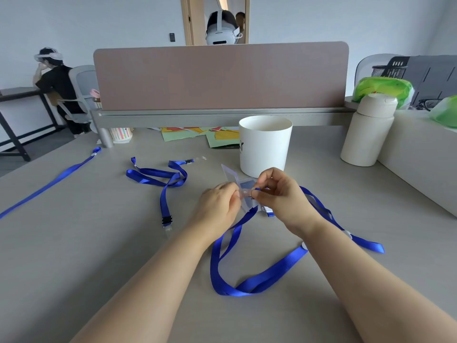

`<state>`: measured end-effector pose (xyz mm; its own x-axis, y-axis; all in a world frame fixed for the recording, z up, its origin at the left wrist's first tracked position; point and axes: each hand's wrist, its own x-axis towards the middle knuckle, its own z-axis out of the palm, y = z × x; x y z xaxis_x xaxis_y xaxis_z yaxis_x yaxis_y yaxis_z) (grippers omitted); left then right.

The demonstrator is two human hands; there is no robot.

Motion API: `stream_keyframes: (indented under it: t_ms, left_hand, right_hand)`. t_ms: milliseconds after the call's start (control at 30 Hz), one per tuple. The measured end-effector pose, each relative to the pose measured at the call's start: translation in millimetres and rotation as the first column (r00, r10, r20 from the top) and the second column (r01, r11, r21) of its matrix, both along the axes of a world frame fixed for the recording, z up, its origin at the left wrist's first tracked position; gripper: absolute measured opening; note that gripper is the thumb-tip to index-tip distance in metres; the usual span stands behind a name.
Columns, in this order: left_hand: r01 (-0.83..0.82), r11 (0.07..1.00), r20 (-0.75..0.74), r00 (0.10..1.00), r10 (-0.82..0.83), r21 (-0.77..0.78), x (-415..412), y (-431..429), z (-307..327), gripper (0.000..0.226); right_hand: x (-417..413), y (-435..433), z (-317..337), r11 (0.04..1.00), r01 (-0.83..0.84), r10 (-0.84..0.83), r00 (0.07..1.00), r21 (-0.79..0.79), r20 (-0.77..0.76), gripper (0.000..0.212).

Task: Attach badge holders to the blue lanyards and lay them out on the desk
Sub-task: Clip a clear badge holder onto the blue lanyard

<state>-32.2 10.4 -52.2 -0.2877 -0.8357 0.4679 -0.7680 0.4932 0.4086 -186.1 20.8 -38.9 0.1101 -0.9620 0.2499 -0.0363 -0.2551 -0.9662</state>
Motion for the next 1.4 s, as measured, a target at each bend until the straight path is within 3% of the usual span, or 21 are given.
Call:
stream_keyframes:
  t_ms: [167, 233, 300, 367, 533, 633, 733, 867, 967, 1233, 1300, 1400]
  left_hand:
    - [0.047, 0.989, -0.182, 0.981, -0.072, -0.138, 6, -5, 1, 0.009]
    - [0.148, 0.987, -0.228, 0.961, -0.159, -0.063, 9, -5, 4, 0.008]
    - [0.208, 0.977, -0.276, 0.943, -0.188, 0.048, 14, -6, 5, 0.032]
    - [0.159, 0.985, -0.239, 0.961, -0.141, 0.06, 18, -9, 6, 0.044]
    - [0.084, 0.992, -0.122, 0.988, -0.096, -0.097, 20, -13, 3, 0.019]
    - [0.116, 0.985, -0.094, 0.987, -0.129, -0.127, 20, -12, 3, 0.016]
    - [0.077, 0.983, -0.136, 0.986, -0.1, -0.167, 20, -8, 5, 0.016]
    - [0.072, 0.95, -0.036, 0.996, -0.087, -0.305, 22, -8, 9, 0.021]
    - [0.069, 0.936, 0.041, 0.997, -0.059, -0.346, 21, -7, 12, 0.022]
    - [0.113, 0.946, 0.149, 0.986, -0.07, -0.303, 17, -6, 13, 0.026]
    - [0.12, 0.931, 0.149, 0.986, -0.072, -0.346, 14, -6, 15, 0.038]
    - [0.105, 0.921, 0.134, 0.989, -0.058, -0.375, 10, -7, 15, 0.045]
  right_hand:
    - [0, -1, 1, 0.992, -0.075, 0.056, 0.982, 0.102, 0.179, 0.024]
    - [0, -1, 2, 0.988, -0.111, 0.083, 0.97, 0.11, 0.23, 0.024]
    - [0, -1, 1, 0.986, -0.12, 0.088, 0.963, 0.115, 0.255, 0.025]
    - [0, -2, 0, 0.988, -0.107, 0.074, 0.964, 0.116, 0.256, 0.024]
    - [-3, -3, -1, 0.994, -0.065, 0.043, 0.968, 0.083, 0.248, 0.025]
    - [-5, -3, 1, 1.0, 0.003, -0.007, 0.989, 0.023, 0.15, 0.027]
    - [-9, -4, 2, 0.994, 0.083, -0.09, 0.992, -0.075, -0.087, 0.025]
    - [-16, -5, 4, 0.976, 0.112, -0.175, 0.915, -0.188, -0.364, 0.021]
    - [-18, -8, 2, 0.96, 0.151, -0.243, 0.868, -0.237, -0.432, 0.024]
    - [-15, -7, 4, 0.952, 0.215, -0.284, 0.885, -0.216, -0.369, 0.019]
    - [-16, -7, 10, 0.946, 0.253, -0.301, 0.917, -0.202, -0.261, 0.017]
    - [-15, -5, 17, 0.979, 0.194, -0.191, 0.981, -0.058, 0.043, 0.011]
